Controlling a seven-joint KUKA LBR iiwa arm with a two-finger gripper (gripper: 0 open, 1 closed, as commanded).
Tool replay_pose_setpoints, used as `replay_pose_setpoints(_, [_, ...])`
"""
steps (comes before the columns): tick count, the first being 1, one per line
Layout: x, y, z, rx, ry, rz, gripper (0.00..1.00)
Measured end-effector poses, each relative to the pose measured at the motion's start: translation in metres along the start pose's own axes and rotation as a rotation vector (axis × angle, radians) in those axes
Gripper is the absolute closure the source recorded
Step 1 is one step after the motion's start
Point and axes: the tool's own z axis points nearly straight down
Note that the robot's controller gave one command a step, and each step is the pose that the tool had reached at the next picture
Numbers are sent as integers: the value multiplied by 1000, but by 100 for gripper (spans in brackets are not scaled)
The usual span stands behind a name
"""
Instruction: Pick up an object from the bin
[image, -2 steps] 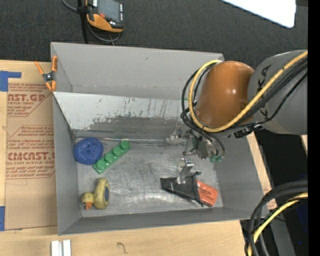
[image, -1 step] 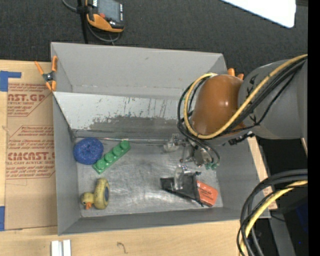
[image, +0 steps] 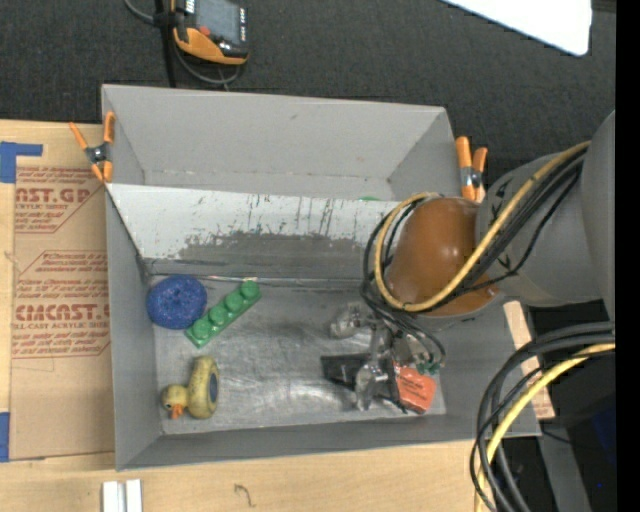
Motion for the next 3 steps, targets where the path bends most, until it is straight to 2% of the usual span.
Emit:
replay_pose_setpoints(1, [34, -16, 12, 0, -2, -118, 100])
replay_pose_setpoints(2, [34, -16, 12, 0, -2, -118, 100])
replay_pose_setpoints(3, [15, -10, -123, 0, 0, -113, 100])
